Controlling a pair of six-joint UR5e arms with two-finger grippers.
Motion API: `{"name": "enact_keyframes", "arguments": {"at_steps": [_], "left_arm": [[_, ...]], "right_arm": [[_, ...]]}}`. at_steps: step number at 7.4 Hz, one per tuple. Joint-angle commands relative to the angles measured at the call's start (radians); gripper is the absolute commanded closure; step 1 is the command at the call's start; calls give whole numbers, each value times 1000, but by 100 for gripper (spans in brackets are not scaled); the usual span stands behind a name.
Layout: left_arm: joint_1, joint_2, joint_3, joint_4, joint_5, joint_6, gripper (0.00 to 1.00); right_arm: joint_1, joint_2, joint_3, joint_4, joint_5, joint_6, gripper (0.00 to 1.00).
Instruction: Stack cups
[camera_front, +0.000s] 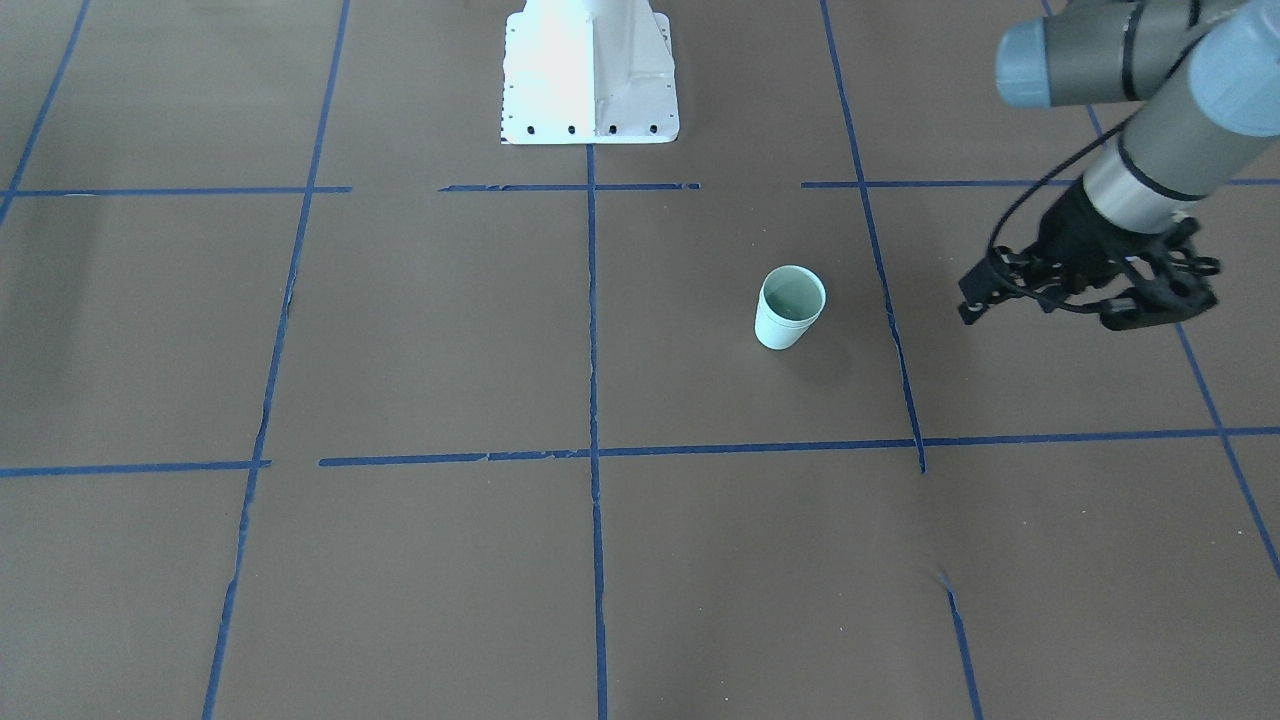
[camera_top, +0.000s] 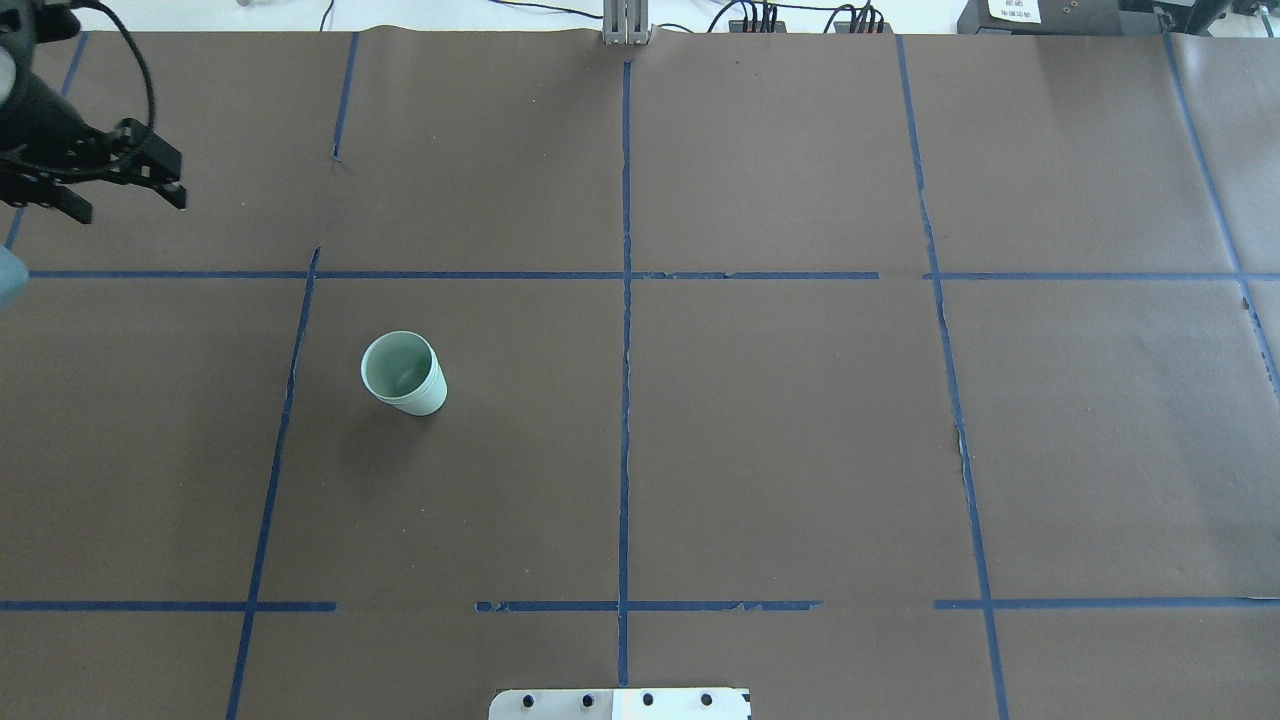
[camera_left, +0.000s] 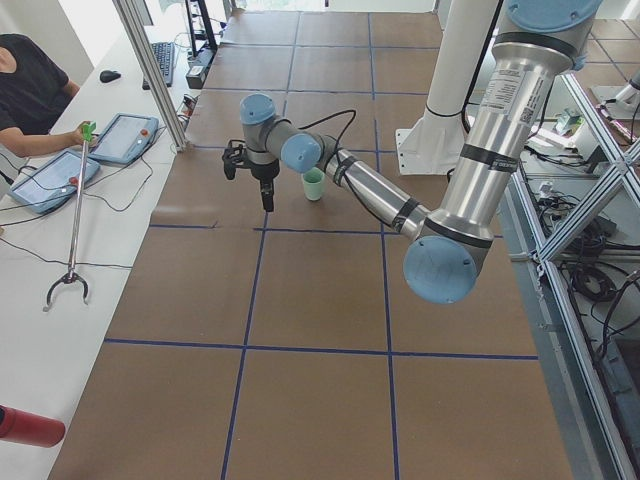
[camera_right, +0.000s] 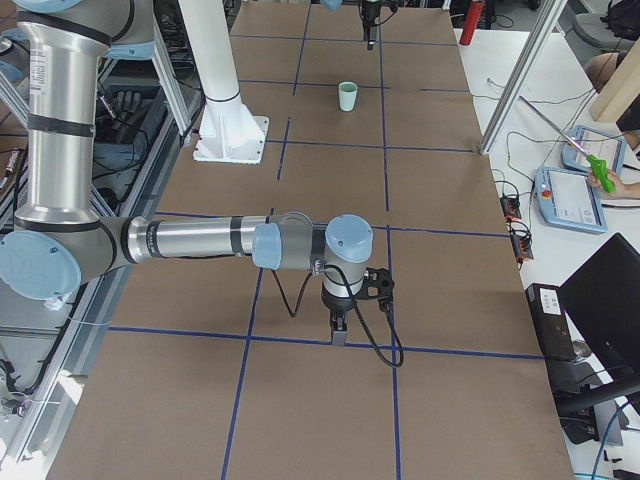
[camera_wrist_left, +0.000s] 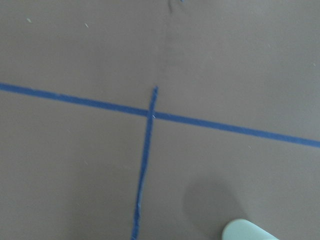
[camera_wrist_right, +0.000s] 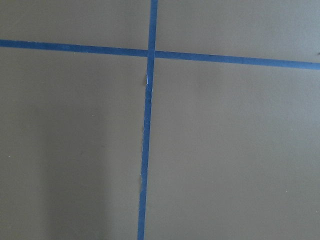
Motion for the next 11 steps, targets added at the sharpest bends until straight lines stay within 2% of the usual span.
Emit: {"name": "enact_keyframes", "arguments": {"at_steps": [1,3,5,7,11], "left_arm": [[-160,125,47,-1,-4,380,0],[-292,228,92,-10,-6,663,0],[-377,268,190,-13,-7,838,0],[-414,283,215,-34,-13,853,0],[-414,287,222,-31,-18,851,0]], "right_arm": [[0,0,0,1,0,0,0],[0,0,0,1,0,0,0],[0,0,0,1,0,0,0],[0,0,0,1,0,0,0],[0,0,0,0,0,0,0]]}}
